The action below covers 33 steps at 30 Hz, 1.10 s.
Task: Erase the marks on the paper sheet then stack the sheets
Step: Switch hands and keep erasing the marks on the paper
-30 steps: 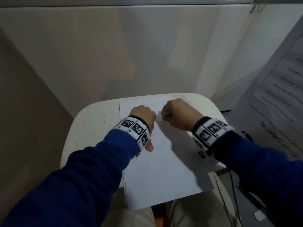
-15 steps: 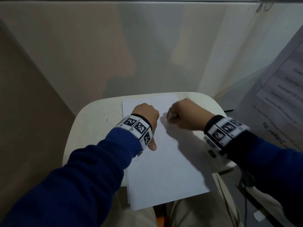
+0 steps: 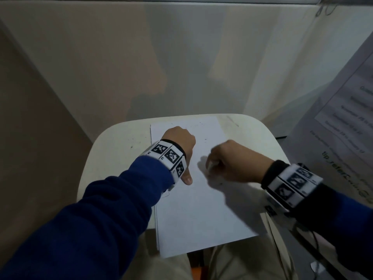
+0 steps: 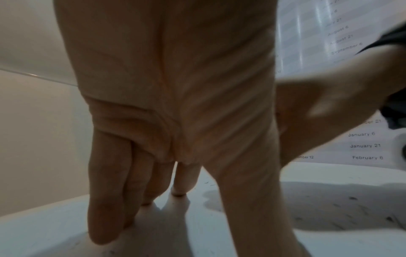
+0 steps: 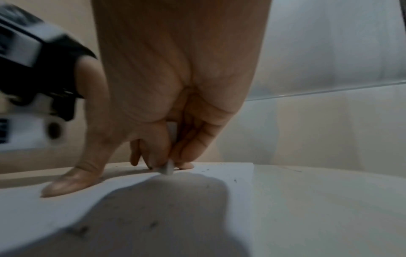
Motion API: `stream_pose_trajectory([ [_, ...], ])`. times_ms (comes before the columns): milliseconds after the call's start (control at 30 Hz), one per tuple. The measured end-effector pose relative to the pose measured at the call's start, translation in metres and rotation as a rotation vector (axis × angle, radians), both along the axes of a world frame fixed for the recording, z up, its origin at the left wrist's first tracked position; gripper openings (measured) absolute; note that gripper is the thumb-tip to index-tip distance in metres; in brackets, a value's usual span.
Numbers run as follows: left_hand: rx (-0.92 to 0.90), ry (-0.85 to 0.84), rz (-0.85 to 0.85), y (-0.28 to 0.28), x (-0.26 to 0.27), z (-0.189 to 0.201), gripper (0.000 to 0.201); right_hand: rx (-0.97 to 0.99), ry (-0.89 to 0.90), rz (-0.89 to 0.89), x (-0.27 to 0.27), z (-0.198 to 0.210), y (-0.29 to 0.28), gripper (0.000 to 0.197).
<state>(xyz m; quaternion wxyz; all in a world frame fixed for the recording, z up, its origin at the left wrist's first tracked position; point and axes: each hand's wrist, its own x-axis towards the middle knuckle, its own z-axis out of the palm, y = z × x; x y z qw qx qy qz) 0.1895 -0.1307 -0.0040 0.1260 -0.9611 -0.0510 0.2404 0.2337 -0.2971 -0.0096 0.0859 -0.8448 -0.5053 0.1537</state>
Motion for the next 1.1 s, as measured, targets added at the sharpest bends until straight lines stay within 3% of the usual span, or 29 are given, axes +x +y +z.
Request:
stream_pose_trajectory([
  [100, 0.006, -0.016, -0.003, -0.001, -0.002, 0.000, 0.104, 0.165, -0.022, -0.116, 0.012, -0.008, 0.025, 0.027],
  [167, 0.018, -0.013, -0.016, -0.001, -0.003, 0.001, 0.107, 0.171, -0.016, -0.133, 0.009, -0.011, 0.030, 0.038],
  [367, 0.002, -0.008, -0.011, 0.000, -0.002, -0.001, 0.107, 0.036, 0.055, 0.004, -0.019, -0.010, -0.009, 0.021],
  [500, -0.031, -0.012, -0.008, 0.002, -0.003, -0.002, 0.112, 0.011, 0.052, -0.031, -0.013, -0.008, -0.010, 0.007],
  [633, -0.088, -0.065, -0.013, 0.011, -0.008, -0.010, 0.126, 0.022, 0.100, -0.156, 0.004, -0.002, 0.006, 0.018],
  [700, -0.111, -0.077, -0.011, 0.016, -0.011, -0.013, 0.127, 0.022, 0.170, -0.204, 0.010, -0.002, 0.010, 0.035],
  [767, -0.134, -0.073, 0.005, 0.019, -0.013, -0.013, 0.116, 0.037, 0.230, -0.243, 0.012, -0.003, 0.011, 0.048],
  [867, -0.214, -0.146, 0.045, 0.020, -0.013, -0.007, 0.064, 0.108, 0.290, -0.284, 0.014, -0.008, 0.006, 0.057],
  [967, -0.323, -0.323, 0.066, 0.018, -0.011, 0.000, 0.024, 0.115, 0.213, -0.303, 0.016, -0.012, 0.000, 0.055],
  [1100, -0.495, -0.411, 0.087, 0.011, -0.006, -0.003, 0.010, 0.069, 0.112, -0.248, 0.022, -0.014, -0.009, 0.042],
])
